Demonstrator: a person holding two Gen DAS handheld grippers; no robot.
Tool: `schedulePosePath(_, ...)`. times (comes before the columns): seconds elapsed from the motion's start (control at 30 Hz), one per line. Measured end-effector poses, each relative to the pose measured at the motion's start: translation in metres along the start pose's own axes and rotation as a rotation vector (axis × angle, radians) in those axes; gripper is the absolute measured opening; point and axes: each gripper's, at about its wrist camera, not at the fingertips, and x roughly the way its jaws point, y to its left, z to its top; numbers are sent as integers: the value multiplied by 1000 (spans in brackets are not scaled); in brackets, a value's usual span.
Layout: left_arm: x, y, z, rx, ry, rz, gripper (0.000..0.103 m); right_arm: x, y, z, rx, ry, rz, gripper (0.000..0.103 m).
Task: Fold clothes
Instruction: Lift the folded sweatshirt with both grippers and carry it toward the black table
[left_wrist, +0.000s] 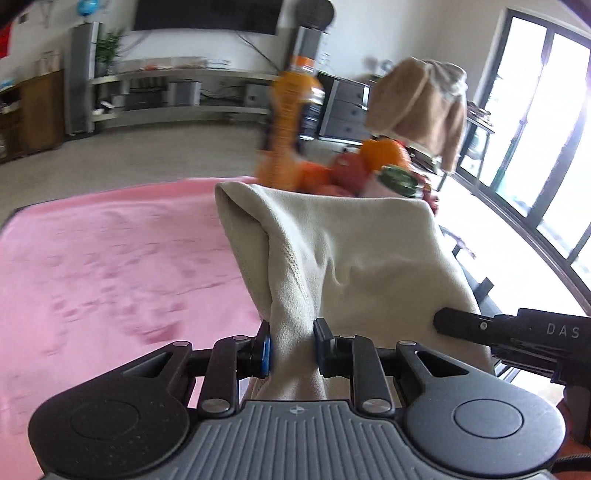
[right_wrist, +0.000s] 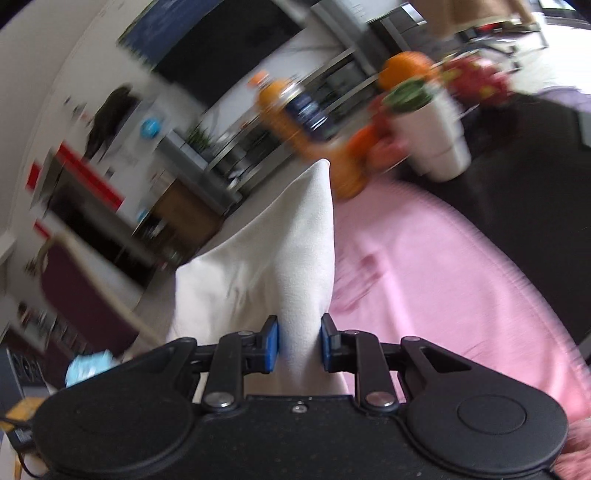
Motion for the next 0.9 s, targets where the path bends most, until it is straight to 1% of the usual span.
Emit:
schedulePosePath(0.13, 42, -34, 11, -31, 42, -57, 20, 4, -24, 31, 3, -22, -96, 22)
schedulePosePath(0.23, 69, -58, 14, -13, 67, -65, 20, 16, -45, 47, 17, 8, -134, 22)
schedulePosePath(0.3, 87, -66, 14, 4, 82, -66, 19, 29, -60, 55, 34, 27, -162, 22)
schedulePosePath(0.37, 101, -71, 15, 19, 91, -68, 19, 42, -75, 60, 39, 36, -167, 22)
schedulePosePath(0.43, 121, -72, 15, 33, 106, -16, 21, 58, -90, 63, 32, 44, -172, 22)
schedulePosePath(0.47, 130, -72, 14, 38, 115, 10, 20, 66, -96, 64, 22, 48, -185, 26)
schedulePosePath(0.5, 136, -68, 11, 20, 133, 33, 20, 75, -102, 67, -2, 64, -250, 28)
schedulePosePath(0.53, 140, -62, 8, -11, 153, 43, 20, 76, -106, 69, -22, 72, -329, 33)
schedulePosePath(0.57, 143, -55, 5, -40, 173, 52, 20, 76, -111, 70, -31, 66, -424, 37)
schedulePosePath(0.6, 143, -47, 0, -57, 184, 56, 20, 72, -112, 70, -31, 59, -498, 40)
schedulePosePath(0.63, 142, -39, -4, -72, 194, 61, 20, 67, -113, 69, -29, 52, -568, 48)
schedulePosePath(0.67, 139, -33, -9, -80, 200, 70, 20, 59, -112, 67, -34, 29, -594, 51)
schedulePosePath(0.7, 140, -28, -9, -88, 203, 76, 20, 50, -110, 65, -40, 2, -611, 51)
schedulePosePath(0.73, 137, -24, -11, -99, 205, 74, 20, 43, -107, 62, -45, -19, -603, 51)
schedulePosePath(0.77, 134, -22, -12, -106, 207, 62, 20, 37, -104, 59, -50, -40, -590, 48)
schedulePosePath(0.8, 131, -21, -12, -112, 209, 50, 19, 34, -102, 55, -44, -45, -554, 46)
schedulePosePath(0.83, 129, -23, -13, -107, 208, 36, 19, 31, -101, 52, -36, -48, -513, 34)
schedulePosePath(0.87, 126, -28, -14, -91, 203, 21, 19, 32, -99, 49, -24, -32, -467, 25)
schedulePosePath(0.9, 124, -34, -14, -71, 197, 6, 19, 33, -97, 45, -11, -14, -419, 23)
